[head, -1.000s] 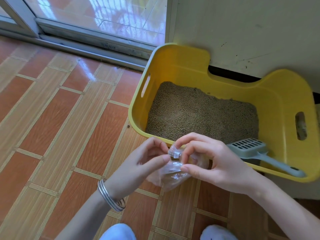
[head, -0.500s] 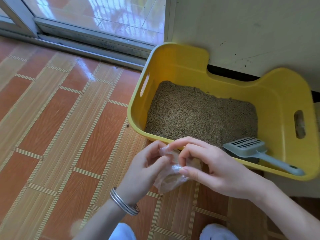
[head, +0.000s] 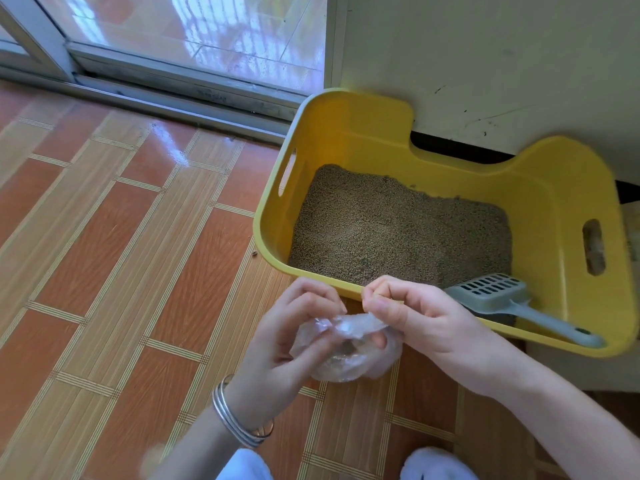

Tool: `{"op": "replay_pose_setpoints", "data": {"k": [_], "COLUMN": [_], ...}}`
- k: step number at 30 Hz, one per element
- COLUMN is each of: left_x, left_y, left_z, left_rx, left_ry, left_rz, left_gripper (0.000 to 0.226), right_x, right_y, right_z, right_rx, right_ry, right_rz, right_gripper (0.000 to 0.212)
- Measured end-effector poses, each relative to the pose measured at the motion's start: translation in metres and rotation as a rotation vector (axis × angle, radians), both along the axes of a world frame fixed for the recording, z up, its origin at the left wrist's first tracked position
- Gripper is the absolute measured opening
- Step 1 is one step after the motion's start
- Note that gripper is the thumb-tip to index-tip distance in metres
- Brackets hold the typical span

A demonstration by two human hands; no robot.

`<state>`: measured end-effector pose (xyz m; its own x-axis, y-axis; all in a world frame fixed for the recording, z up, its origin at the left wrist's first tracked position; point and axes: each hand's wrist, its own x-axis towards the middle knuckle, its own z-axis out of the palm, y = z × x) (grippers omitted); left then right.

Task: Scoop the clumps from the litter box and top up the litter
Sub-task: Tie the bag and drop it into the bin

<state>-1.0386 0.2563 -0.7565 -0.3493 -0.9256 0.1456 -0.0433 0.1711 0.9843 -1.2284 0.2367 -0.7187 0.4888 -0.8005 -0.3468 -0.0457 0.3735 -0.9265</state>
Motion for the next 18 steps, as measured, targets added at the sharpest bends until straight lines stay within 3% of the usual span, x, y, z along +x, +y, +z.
{"op": "replay_pose_setpoints", "data": {"k": [2, 8, 11, 15, 18], "left_x": [0.002, 0.009, 0.013, 0.017, 0.017], "left_y": [-0.002, -0.007, -0.007, -0.007, -0.010], "left_z": [0.000, 0.003, 0.002, -0.001, -0.005], "left_rx": [-0.094, -0.222, -0.138, 0.238, 0.285], "left_ry": [-0.073, -0.232, -0.188, -0.004, -0.146], "left_rz": [-0.005, -0.079, -0.071, -0.041, -0.113], "left_gripper": [0.012, 0.008, 0.015, 0.015, 0.019], "right_x": [0.002, 0.006, 0.001, 0.001, 0.005], "right_y": [0.001, 0.002, 0.003, 0.008, 0.012], "right_z": [0.001, 0.001, -0.001, -0.006, -0.011], "right_rx": [0.066, -0.041, -0.383, -0.780, -0.970], "right_ry": [-0.010, 0.140, 0.403, 0.582, 0.635], "right_rz": [-0.030, -0.016, 0.039, 0.118, 0.079], "right_gripper": [0.020, 0.026, 0.038, 0.045, 0.035]}}
